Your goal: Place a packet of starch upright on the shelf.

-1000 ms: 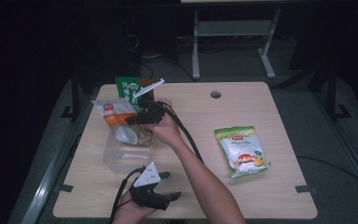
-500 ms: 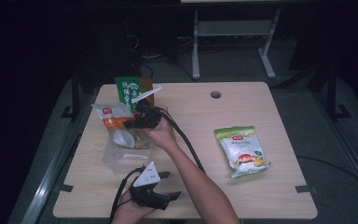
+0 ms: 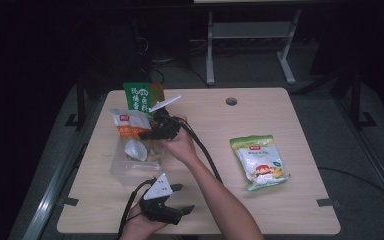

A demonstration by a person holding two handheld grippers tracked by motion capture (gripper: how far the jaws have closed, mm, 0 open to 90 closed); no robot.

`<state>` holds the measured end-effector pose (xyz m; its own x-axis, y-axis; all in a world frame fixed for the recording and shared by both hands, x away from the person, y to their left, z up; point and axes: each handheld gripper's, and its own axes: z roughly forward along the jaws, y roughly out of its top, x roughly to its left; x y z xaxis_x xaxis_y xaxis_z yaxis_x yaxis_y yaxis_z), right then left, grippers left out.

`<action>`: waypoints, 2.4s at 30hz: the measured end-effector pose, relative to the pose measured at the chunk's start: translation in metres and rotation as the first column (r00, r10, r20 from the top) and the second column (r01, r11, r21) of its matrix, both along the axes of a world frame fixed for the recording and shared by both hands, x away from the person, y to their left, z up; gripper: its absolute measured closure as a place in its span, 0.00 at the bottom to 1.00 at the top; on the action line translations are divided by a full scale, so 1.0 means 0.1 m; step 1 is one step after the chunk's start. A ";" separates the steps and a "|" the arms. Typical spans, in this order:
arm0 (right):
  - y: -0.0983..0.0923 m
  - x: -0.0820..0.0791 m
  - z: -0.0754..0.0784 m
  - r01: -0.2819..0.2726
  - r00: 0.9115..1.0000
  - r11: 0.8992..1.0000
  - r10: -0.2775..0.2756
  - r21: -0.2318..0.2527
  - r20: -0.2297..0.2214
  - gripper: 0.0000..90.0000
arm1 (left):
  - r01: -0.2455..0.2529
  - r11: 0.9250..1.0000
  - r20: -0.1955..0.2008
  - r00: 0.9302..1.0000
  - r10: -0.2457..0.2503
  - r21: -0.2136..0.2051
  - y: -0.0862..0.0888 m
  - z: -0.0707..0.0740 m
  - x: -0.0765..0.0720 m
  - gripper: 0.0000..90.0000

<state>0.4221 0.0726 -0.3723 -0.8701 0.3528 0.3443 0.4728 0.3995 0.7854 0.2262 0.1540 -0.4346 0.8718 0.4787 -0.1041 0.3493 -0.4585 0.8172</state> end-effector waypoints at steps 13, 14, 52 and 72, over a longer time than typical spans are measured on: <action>-0.15 -0.05 0.05 -0.012 1.000 0.999 0.013 -0.051 0.006 0.87 | -0.007 1.000 -0.010 1.000 0.007 0.000 0.00 -0.02 0.03 0.27; -0.15 -0.06 0.03 -0.016 1.000 0.998 0.017 -0.061 0.014 0.87 | -0.007 1.000 -0.011 1.000 0.007 0.001 0.00 -0.02 0.03 0.27; -0.87 -0.22 -0.03 -0.013 1.000 0.993 0.011 -0.120 -0.016 0.69 | -0.029 0.999 -0.019 0.999 0.029 0.013 0.04 -0.04 0.10 0.27; -2.08 -0.49 -0.09 0.142 0.988 0.976 -0.150 -0.162 -0.039 0.56 | -0.005 1.000 -0.039 0.999 0.006 0.020 -0.16 -0.10 0.11 0.27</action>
